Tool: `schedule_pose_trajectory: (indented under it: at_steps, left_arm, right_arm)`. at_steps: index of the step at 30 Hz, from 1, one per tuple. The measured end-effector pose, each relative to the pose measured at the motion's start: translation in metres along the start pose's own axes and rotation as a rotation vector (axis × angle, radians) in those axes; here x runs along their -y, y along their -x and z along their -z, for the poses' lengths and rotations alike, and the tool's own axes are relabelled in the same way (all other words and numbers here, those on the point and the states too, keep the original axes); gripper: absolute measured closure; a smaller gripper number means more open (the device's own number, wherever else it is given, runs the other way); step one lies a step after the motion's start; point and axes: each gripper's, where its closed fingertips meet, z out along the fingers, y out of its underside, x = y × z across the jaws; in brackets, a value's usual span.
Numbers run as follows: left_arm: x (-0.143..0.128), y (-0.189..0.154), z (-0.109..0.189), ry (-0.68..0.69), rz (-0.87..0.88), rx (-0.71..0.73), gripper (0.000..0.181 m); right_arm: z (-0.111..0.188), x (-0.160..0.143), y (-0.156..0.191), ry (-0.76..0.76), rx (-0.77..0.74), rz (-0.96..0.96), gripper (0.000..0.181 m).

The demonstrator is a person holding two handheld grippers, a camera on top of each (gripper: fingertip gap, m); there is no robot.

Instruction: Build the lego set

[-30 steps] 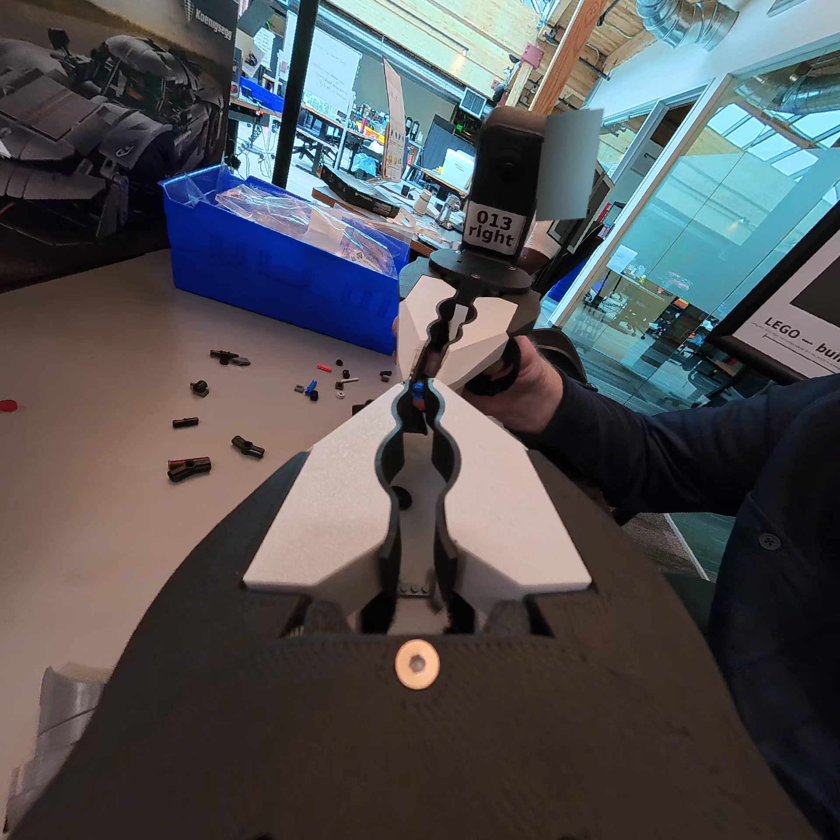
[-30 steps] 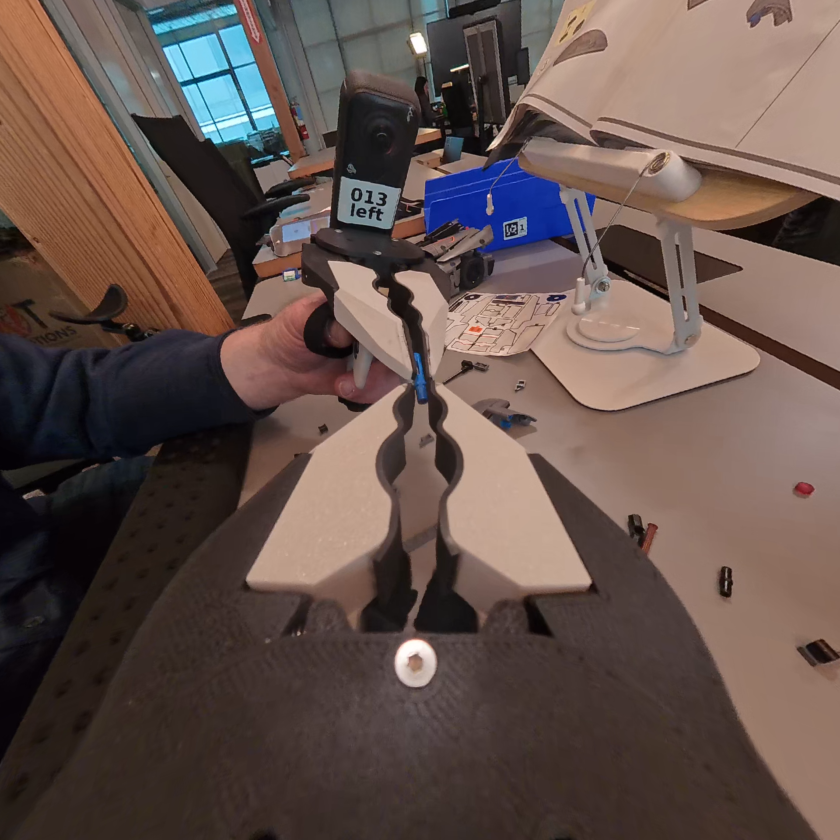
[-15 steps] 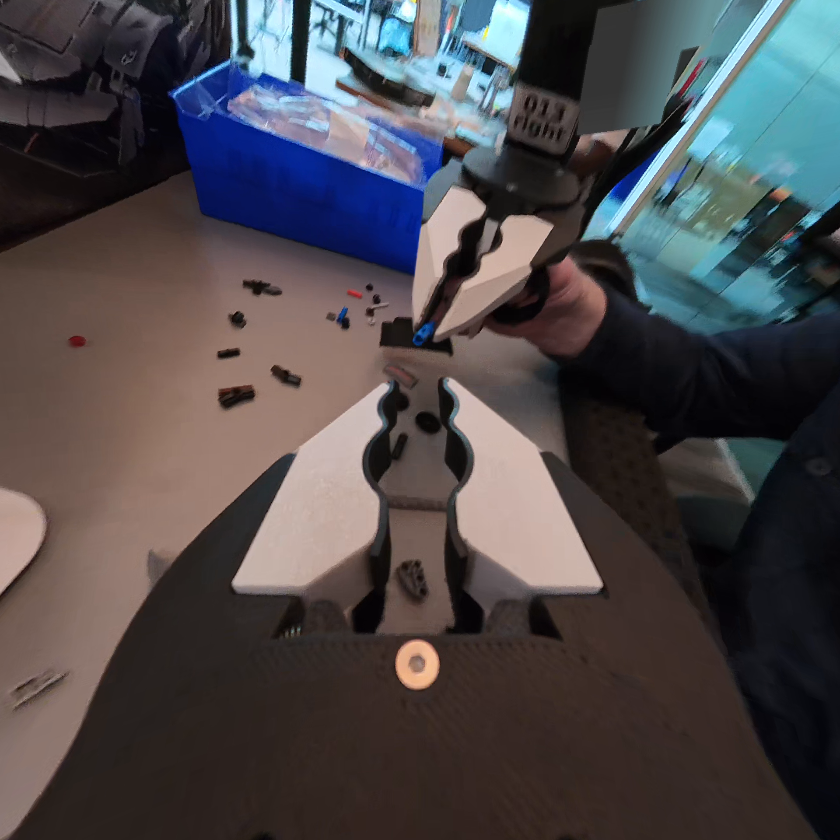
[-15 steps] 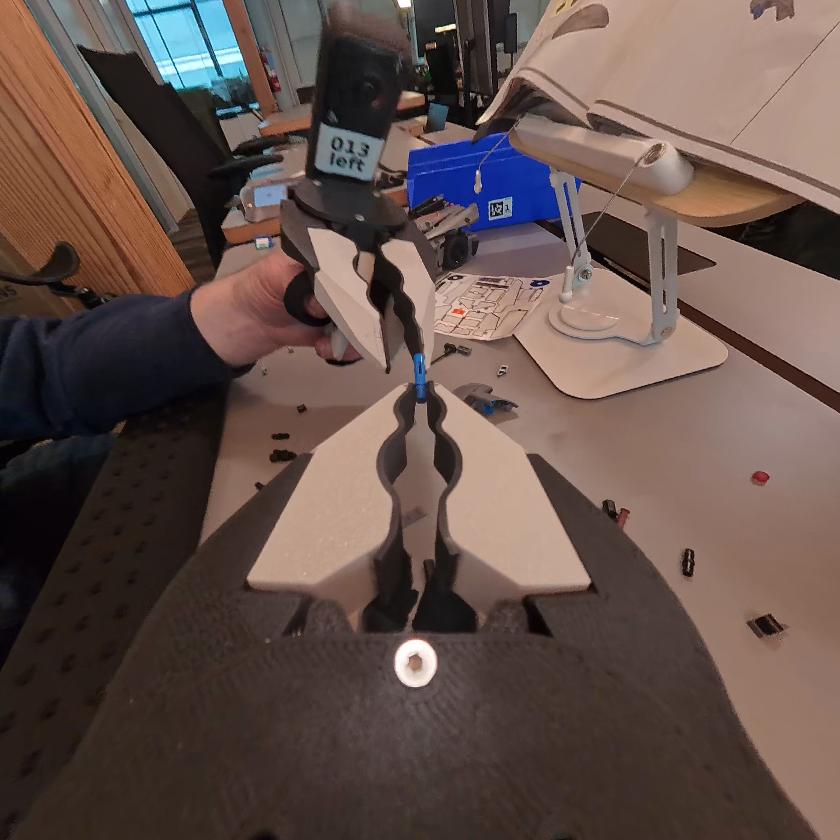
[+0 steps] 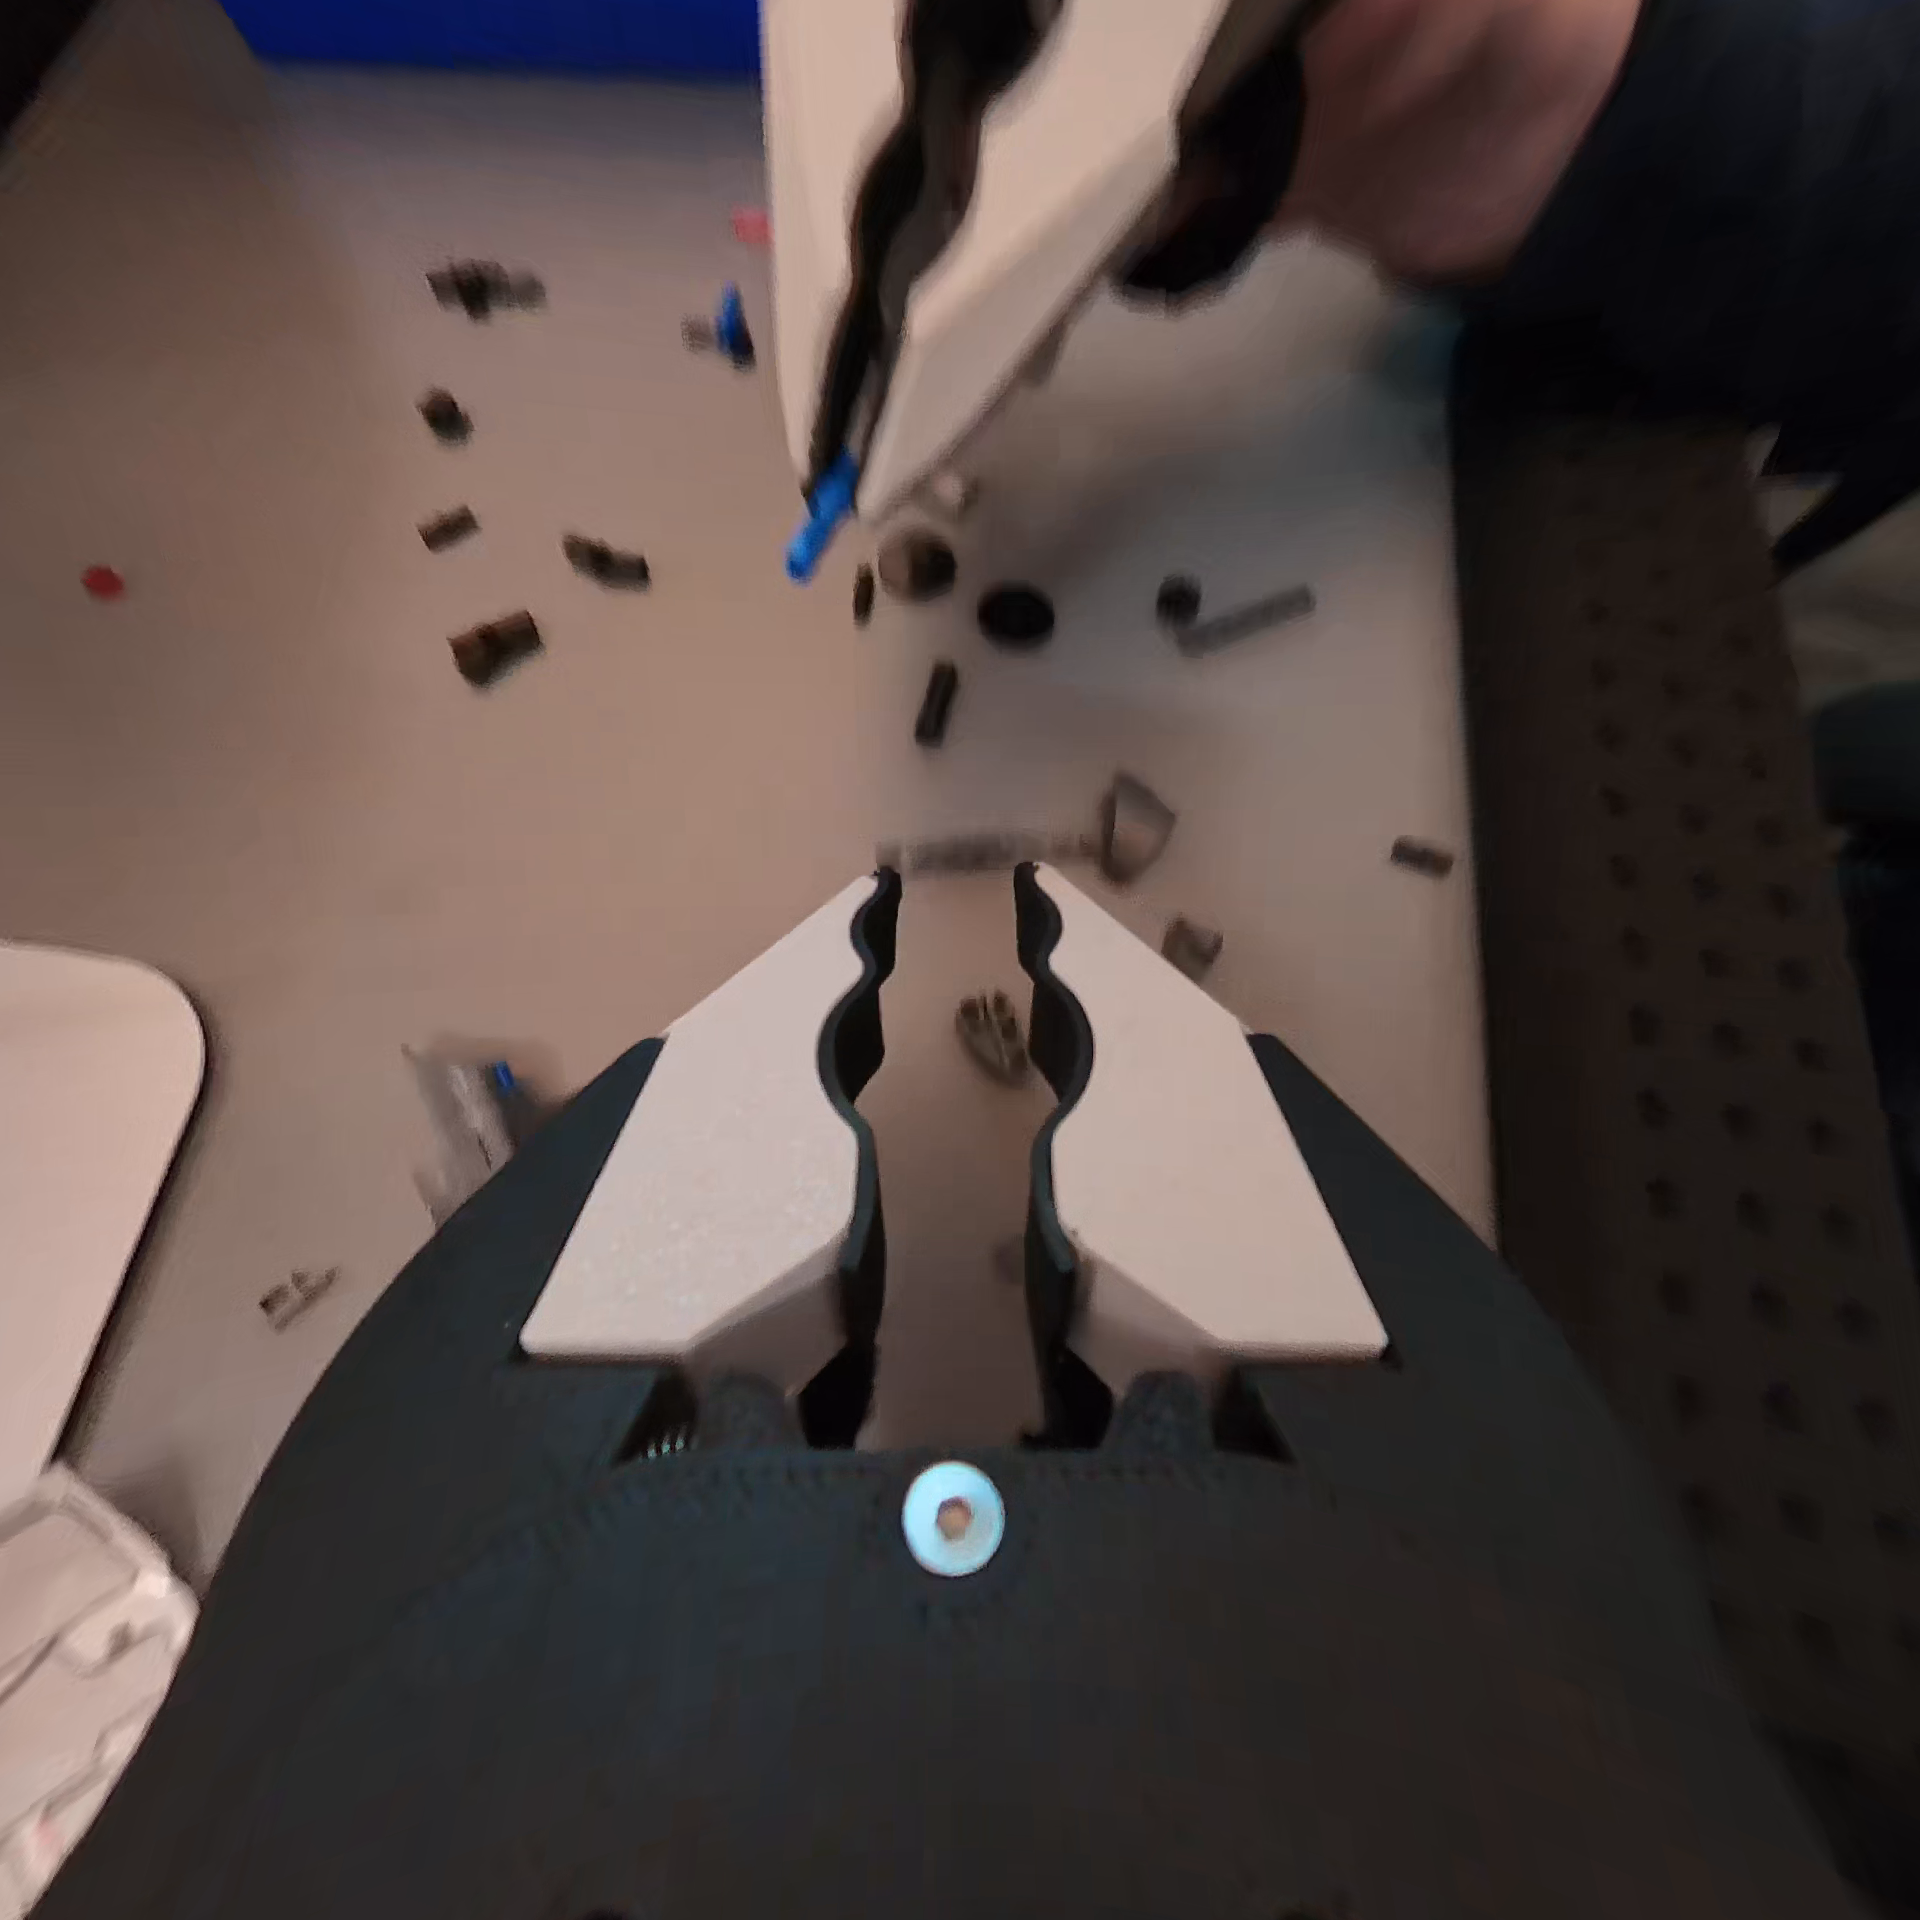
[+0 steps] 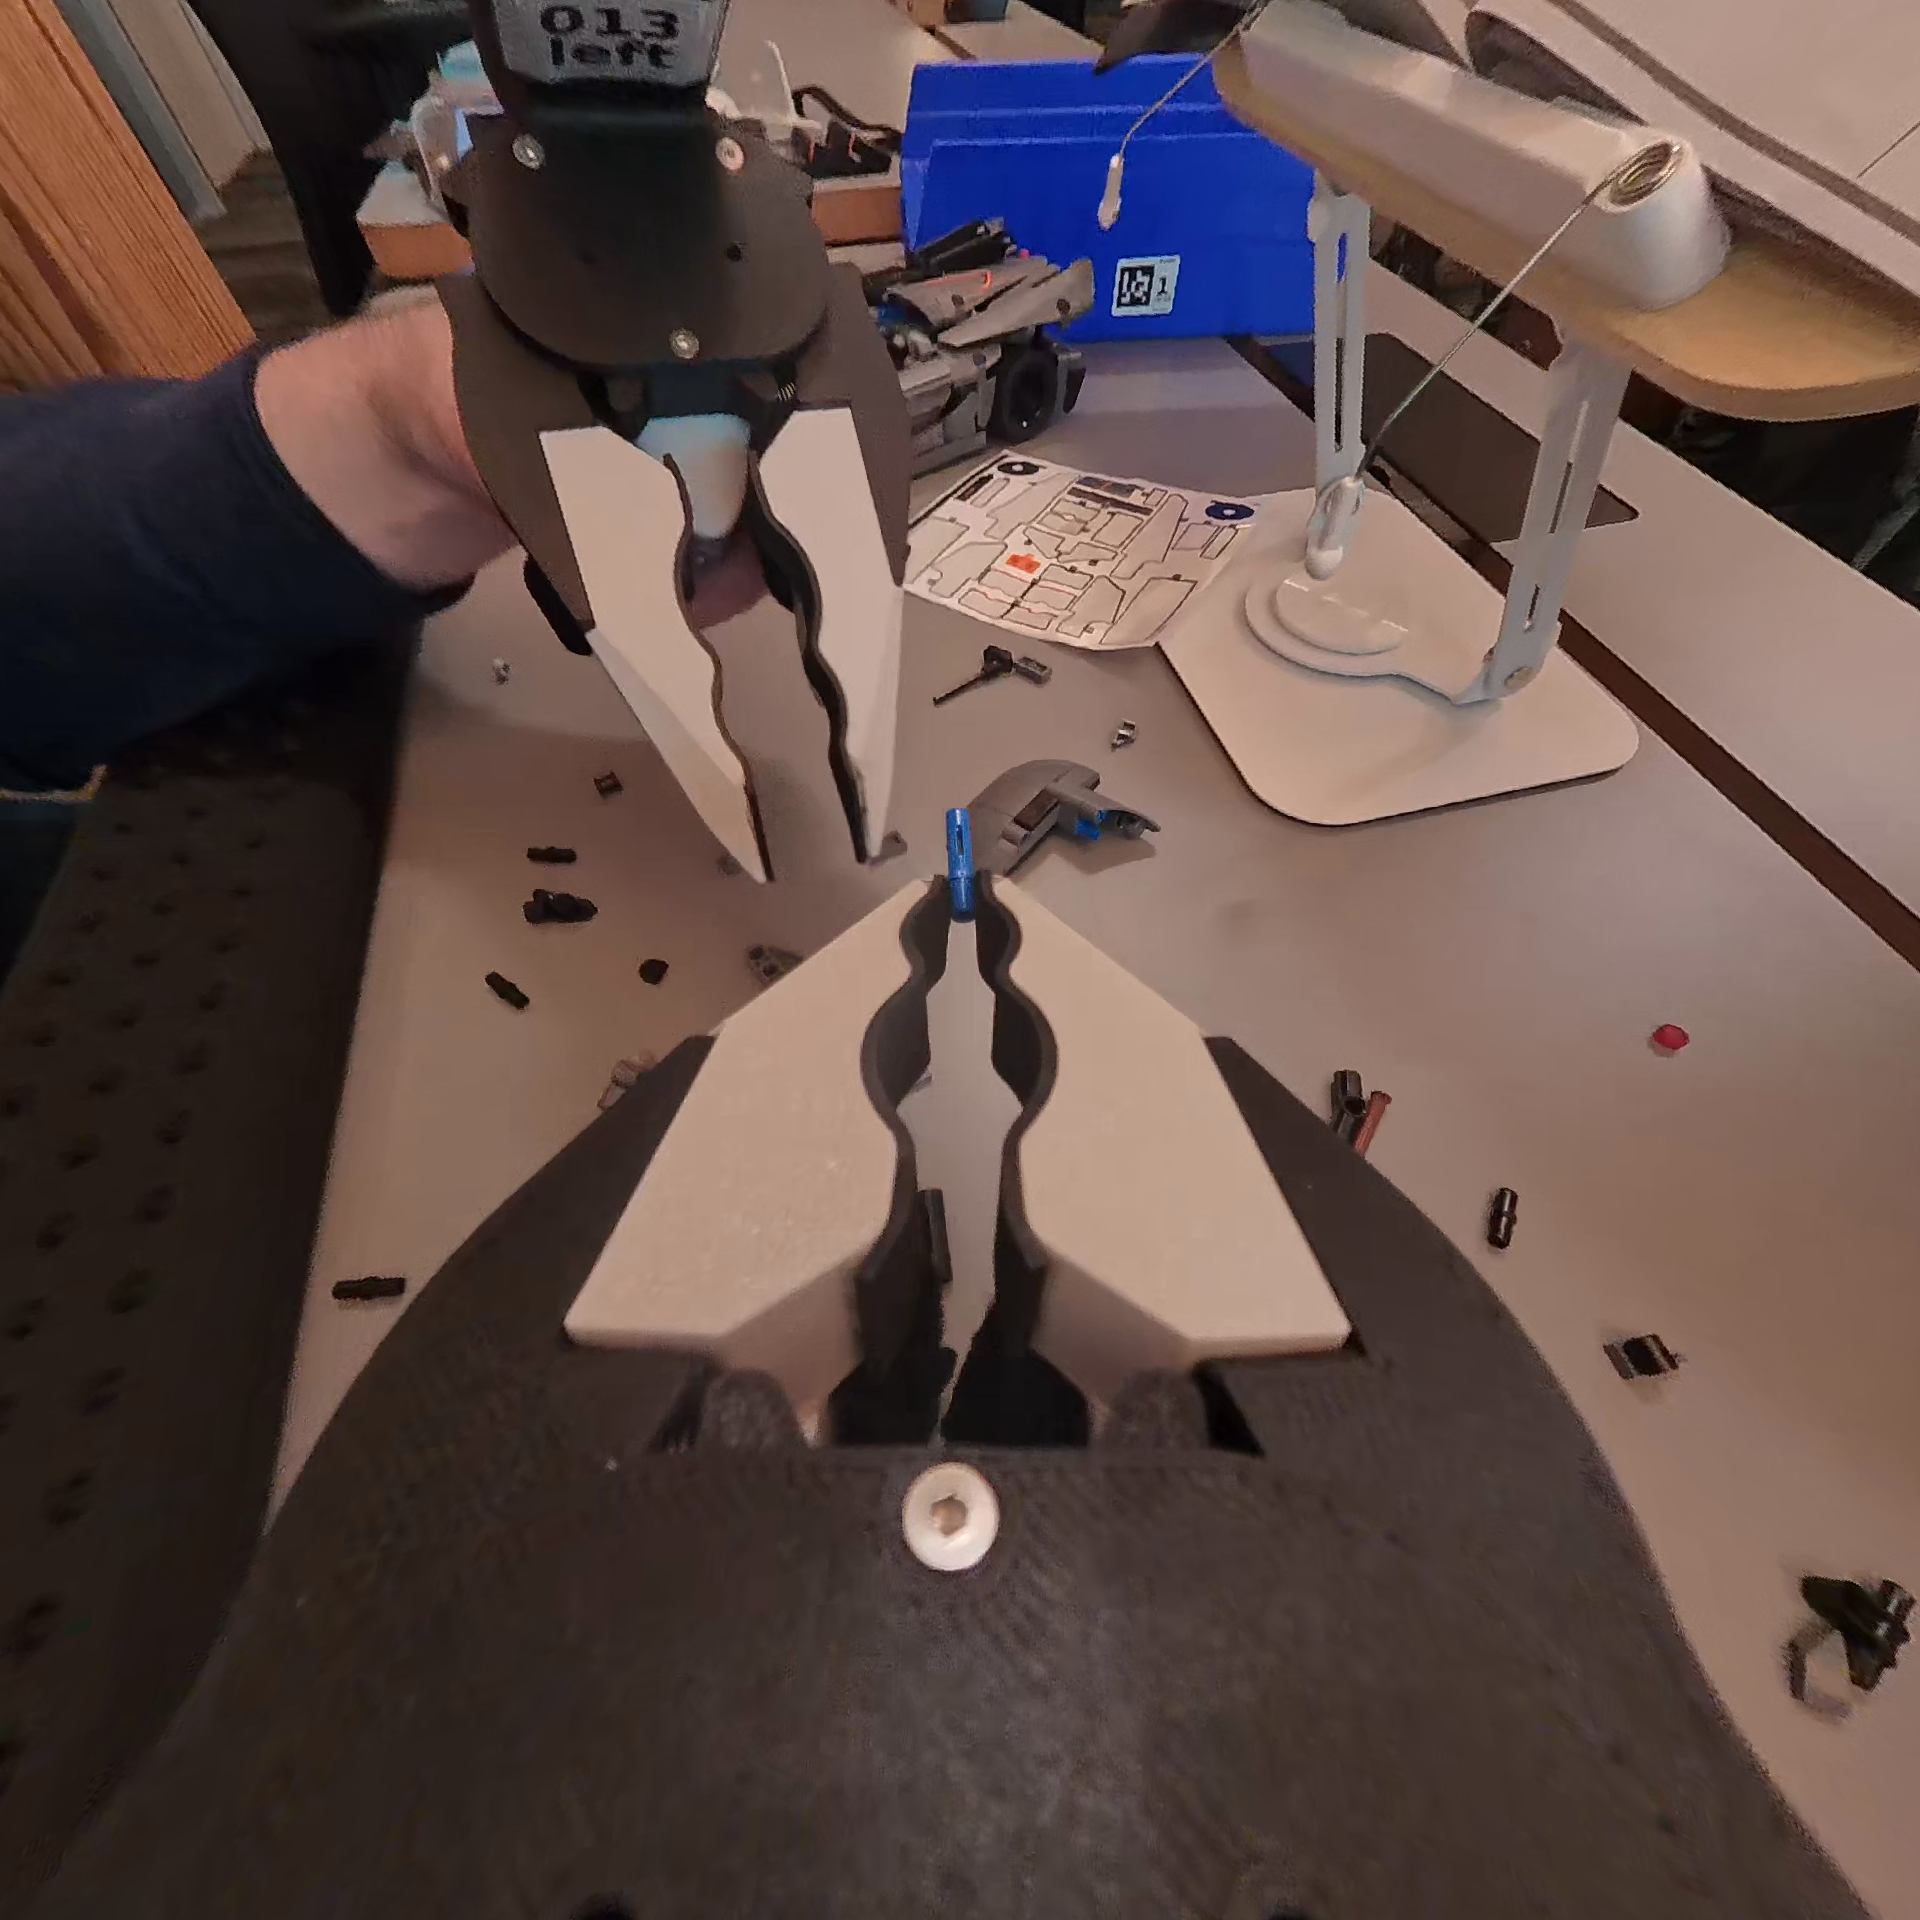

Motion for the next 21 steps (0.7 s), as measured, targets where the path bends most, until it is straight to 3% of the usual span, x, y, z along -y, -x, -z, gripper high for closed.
schedule_pose_trajectory:
  at_steps: [6,15,21]
  left_arm:
    - [-0.041,-0.01,-0.003,0.136,-0.05,-0.01,0.161]
    - [-0.066,-0.012,-0.025,0.27,-0.055,-0.001,0.155]
    - [-0.062,-0.012,-0.03,0.261,-0.063,0.017,0.165]
  right_arm:
    - [-0.009,-0.009,0.008,0.047,0.022,0.037,0.178]
    - [-0.018,-0.02,0.014,0.102,0.046,0.075,0.178]
    - [-0.027,-0.033,0.025,0.184,0.067,0.147,0.178]
